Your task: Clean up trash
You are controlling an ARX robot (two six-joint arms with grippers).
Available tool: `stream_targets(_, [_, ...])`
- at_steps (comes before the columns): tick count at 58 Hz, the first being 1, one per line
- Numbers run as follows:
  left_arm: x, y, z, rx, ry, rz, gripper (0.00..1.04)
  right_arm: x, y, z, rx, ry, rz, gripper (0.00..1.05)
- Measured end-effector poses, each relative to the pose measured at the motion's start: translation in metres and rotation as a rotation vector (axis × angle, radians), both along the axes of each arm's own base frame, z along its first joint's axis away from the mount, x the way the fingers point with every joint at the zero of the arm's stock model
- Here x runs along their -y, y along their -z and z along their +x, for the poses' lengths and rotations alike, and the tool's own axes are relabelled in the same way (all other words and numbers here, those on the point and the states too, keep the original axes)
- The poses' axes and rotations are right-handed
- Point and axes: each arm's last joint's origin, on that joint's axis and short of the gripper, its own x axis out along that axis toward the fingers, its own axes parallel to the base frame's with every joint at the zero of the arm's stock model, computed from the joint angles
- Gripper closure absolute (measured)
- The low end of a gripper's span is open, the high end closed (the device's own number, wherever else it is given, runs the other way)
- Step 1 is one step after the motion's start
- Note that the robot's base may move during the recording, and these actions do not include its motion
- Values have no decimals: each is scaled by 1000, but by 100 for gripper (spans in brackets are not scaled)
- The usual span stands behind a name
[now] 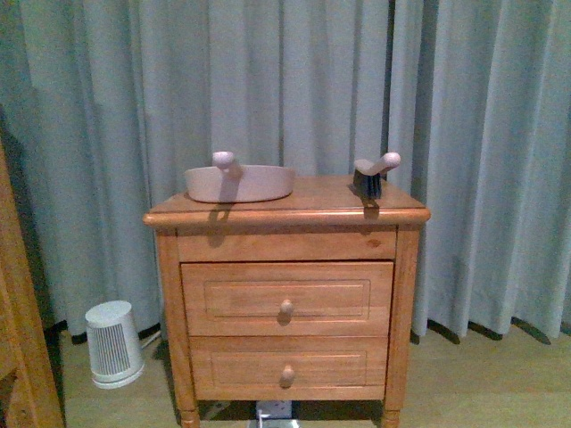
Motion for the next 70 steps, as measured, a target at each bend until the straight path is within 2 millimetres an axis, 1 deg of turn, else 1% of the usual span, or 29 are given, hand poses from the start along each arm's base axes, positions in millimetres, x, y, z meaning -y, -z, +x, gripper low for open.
stream_targets(70, [0, 0, 0, 0, 0, 0, 8, 0, 0, 0, 0, 0, 0, 7])
